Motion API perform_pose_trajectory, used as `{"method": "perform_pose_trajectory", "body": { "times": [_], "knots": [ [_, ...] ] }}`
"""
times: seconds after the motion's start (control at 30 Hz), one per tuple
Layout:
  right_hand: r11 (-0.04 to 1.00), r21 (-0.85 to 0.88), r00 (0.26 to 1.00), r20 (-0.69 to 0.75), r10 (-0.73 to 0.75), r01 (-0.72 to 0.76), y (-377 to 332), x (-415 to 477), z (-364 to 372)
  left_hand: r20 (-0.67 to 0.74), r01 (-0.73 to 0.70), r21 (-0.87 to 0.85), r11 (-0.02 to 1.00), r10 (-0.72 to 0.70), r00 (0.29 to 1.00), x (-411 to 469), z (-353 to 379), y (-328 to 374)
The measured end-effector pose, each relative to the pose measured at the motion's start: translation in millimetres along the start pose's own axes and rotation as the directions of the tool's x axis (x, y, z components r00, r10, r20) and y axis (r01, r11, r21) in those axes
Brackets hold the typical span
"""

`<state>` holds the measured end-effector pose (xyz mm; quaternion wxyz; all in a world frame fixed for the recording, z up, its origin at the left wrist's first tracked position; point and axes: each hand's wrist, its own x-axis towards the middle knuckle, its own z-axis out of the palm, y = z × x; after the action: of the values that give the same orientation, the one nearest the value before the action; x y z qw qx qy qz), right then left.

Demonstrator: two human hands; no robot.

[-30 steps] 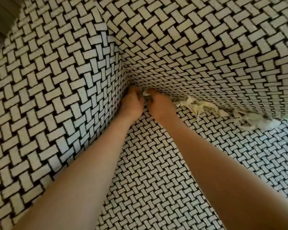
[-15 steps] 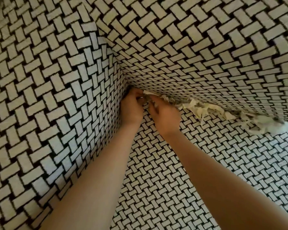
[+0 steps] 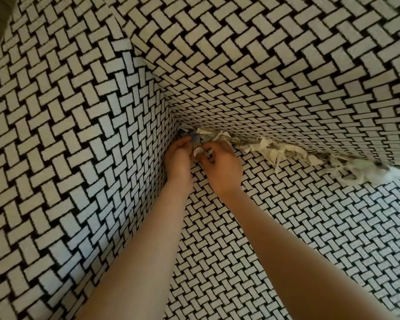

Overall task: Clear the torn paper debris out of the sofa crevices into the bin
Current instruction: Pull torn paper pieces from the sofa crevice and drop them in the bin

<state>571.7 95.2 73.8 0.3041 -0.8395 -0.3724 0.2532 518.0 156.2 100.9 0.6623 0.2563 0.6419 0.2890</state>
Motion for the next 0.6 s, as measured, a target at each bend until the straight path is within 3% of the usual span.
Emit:
{"method": "perform_pose_trajectory", "body": {
  "times": [0.1,0.17,0.23,0.33,0.47,0.6],
  "knots": [
    [0.969,0.233,0.996,0.027,0.079,-0.083,-4,-3,-4,0.040,0.084,-0.088,0.993,-0.080,0.996,-6,2,5],
    [0.862,0.478,0.986,0.087,0.145,-0.169,-9,-5,-11,0.055,0.136,-0.130,0.982,-0.129,0.990,-8,2,7],
    [0.762,0.612,0.977,0.124,0.172,-0.212,-15,-7,-16,0.081,0.190,-0.186,0.964,-0.177,0.981,-8,0,6],
    [0.762,0.607,0.974,0.167,0.154,-0.224,-25,-10,-18,0.158,0.280,-0.265,0.923,-0.245,0.957,-15,-5,1],
    [0.857,0.473,0.970,0.215,0.113,-0.205,-33,-12,-22,0.229,0.345,-0.310,0.886,-0.282,0.932,-15,-13,-4],
    [0.865,0.479,0.977,0.207,0.055,-0.150,-30,-15,-30,0.174,0.327,-0.196,0.924,-0.296,0.939,-11,-10,0]
  ]
}}
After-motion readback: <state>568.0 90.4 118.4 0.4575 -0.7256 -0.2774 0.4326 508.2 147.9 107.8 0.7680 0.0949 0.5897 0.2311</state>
